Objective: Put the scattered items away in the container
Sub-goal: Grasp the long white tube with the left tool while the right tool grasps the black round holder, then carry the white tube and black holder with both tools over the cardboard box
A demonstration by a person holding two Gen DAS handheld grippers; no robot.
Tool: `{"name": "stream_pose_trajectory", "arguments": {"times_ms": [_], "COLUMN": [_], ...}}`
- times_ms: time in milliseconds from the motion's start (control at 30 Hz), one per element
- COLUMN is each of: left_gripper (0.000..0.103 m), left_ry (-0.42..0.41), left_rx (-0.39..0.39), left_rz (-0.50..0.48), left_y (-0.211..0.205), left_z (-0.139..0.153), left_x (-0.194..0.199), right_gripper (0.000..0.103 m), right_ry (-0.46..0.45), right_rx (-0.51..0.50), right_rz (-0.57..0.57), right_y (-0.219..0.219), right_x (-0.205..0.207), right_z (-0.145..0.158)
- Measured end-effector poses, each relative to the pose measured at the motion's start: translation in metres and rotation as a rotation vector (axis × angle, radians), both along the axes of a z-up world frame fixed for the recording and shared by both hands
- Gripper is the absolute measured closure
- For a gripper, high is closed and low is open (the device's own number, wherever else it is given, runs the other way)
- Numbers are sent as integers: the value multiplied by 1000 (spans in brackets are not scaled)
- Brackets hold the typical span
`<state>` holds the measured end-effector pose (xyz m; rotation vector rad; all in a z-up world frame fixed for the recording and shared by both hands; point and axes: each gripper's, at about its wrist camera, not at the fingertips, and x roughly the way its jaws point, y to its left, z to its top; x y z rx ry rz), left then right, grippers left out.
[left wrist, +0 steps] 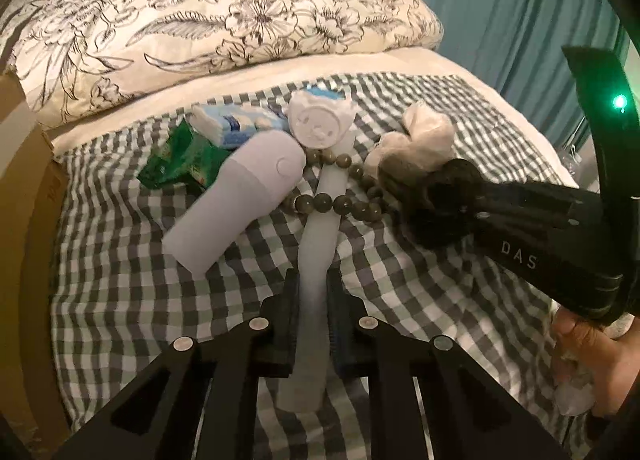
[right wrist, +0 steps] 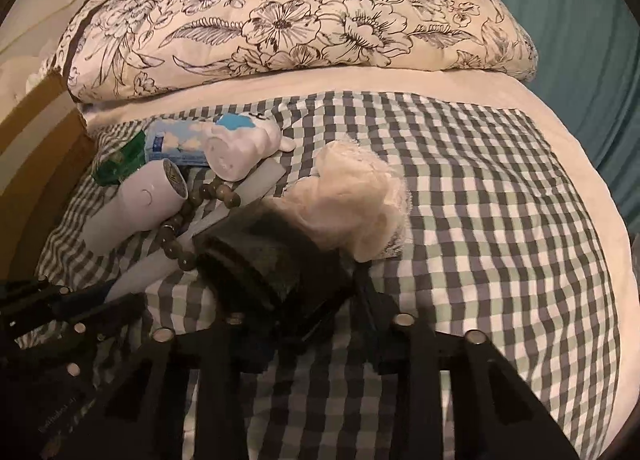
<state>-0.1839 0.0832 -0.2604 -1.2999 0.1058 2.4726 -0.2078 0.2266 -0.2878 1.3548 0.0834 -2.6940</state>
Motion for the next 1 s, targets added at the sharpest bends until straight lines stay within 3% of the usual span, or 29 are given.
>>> {"name": "stream_pose_trajectory", "arguments": {"times_ms": [67, 467, 1000], "left_gripper": [91, 91, 91], "left_ry": [4, 44, 205], "left_rx": [0, 22, 59], "left_rz": [11, 33, 59], "left_y": [-1, -14, -31], "left_z": [5, 42, 127], "left_x": [1, 25, 80], "right_gripper": [93, 92, 92], "right_ry": [-6, -8, 73], "right_rx": [-31, -113, -180], "right_rz": [-7, -42, -49], "right_y": [5, 24, 20], "right_x": [3, 32, 99], "right_z": [3, 22, 82]}}
